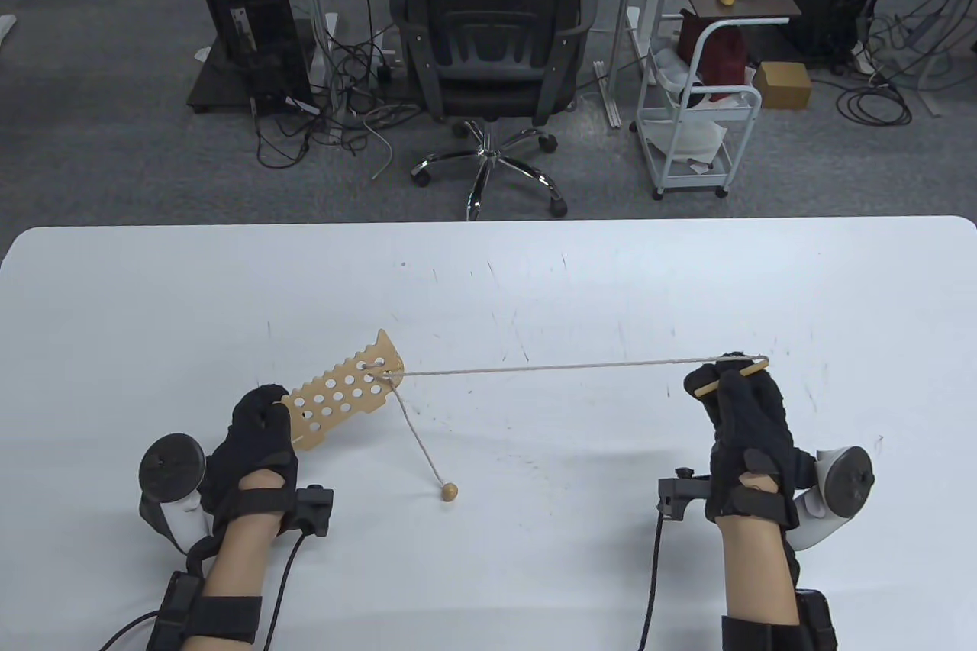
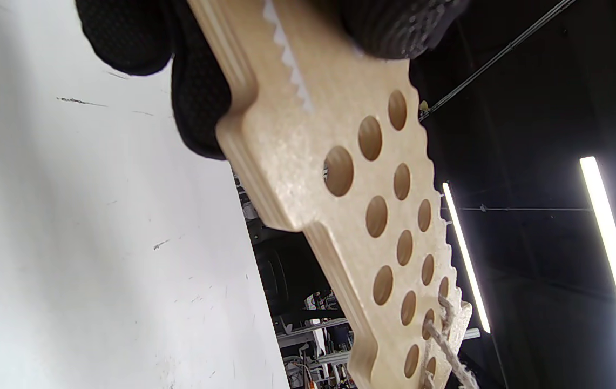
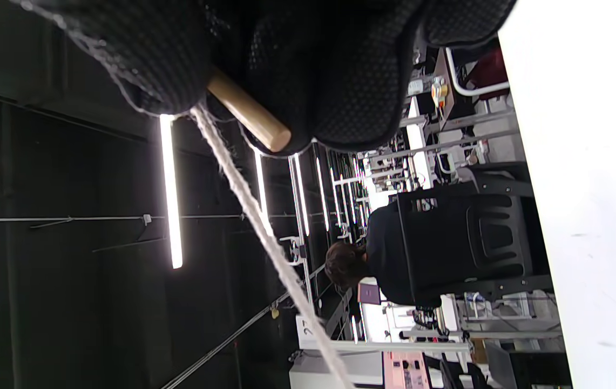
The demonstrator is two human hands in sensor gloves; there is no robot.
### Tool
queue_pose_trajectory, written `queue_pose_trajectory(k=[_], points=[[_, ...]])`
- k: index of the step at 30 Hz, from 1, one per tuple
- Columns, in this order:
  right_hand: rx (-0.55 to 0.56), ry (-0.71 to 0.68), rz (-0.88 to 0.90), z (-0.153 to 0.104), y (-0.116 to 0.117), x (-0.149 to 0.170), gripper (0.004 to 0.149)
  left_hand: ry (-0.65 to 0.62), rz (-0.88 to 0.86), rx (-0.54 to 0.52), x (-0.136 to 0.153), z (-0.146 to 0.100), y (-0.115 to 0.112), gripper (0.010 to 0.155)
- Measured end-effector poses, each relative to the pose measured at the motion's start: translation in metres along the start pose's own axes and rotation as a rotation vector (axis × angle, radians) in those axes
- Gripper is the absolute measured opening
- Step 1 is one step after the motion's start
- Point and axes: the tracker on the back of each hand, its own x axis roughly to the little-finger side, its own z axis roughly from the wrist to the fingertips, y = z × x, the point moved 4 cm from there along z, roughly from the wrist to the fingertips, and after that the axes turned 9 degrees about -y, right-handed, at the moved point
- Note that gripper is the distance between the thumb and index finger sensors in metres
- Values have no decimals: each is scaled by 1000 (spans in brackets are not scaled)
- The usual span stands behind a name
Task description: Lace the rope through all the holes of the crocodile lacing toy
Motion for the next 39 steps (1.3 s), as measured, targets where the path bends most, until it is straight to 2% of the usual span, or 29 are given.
queue_pose_trajectory(k=[3,5,10,16,25,32,39], points=[[-16,-13,-26,1,1,-1,48,0,-4,3,0,0,-1,52],[-75,-36,-71,3,6,-3,54,4,-11,10,1,0,-2,52],[-128,-101,-188,0,18,-10,62,-7,-6,40,0,-1,-8,52],[-221,-152,-228,-5,37,-11,56,-38,-8,69,-6,-3,-16,52],[-295,-149,-218,-16,59,-4,42,-59,-12,113,-11,-7,-27,52],[-375,-157,-244,-27,78,-1,37,-68,-20,148,-15,-9,-32,52],[-472,-206,-346,-43,100,-3,36,-88,-20,186,-21,-14,-39,52]])
